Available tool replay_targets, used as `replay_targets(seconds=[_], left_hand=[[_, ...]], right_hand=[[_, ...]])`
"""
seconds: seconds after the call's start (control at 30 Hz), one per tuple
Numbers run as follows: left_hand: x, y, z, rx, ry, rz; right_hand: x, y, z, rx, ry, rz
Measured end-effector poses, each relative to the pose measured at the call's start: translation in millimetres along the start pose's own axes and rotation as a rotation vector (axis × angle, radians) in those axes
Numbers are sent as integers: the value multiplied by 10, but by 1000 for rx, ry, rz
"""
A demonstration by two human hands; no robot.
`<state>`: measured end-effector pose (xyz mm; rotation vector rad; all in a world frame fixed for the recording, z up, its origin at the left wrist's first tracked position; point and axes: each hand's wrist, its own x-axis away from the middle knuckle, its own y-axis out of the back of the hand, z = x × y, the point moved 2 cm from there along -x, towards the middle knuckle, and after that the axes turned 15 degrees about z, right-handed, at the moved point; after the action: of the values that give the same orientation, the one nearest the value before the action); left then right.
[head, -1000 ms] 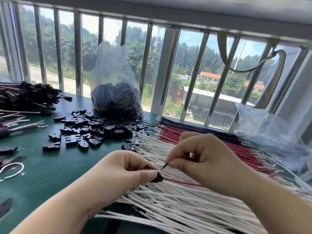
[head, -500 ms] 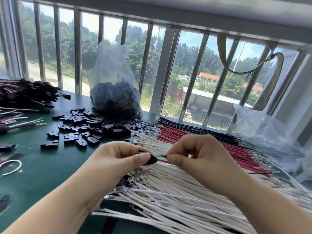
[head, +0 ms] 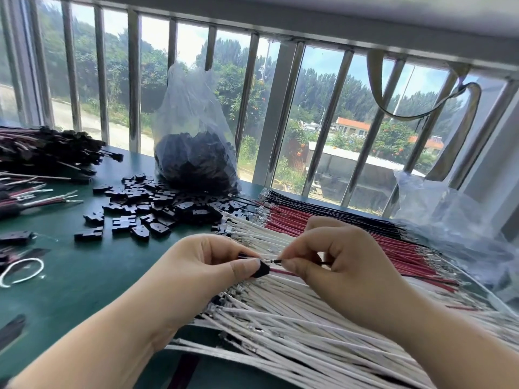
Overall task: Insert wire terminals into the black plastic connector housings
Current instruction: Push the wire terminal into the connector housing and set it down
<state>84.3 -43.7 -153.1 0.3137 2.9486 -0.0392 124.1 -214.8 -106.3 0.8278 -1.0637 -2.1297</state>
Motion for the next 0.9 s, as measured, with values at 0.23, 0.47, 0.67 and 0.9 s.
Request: replay_targets(seconds=[0.23, 0.47, 0.67, 0.9], left_hand=[[-16, 6, 20, 73, -32, -55], [-10, -24, 9, -58, 4, -74], [12, -29, 19, -143, 19, -30], [1, -52, 23, -209, 44, 18]], right_hand=[[-2, -37, -29, 14, 14, -13], [-19, -48, -80, -62, -64, 110], [-16, -11, -170, -129, -67, 97], [-10, 7, -230, -94, -58, 201]])
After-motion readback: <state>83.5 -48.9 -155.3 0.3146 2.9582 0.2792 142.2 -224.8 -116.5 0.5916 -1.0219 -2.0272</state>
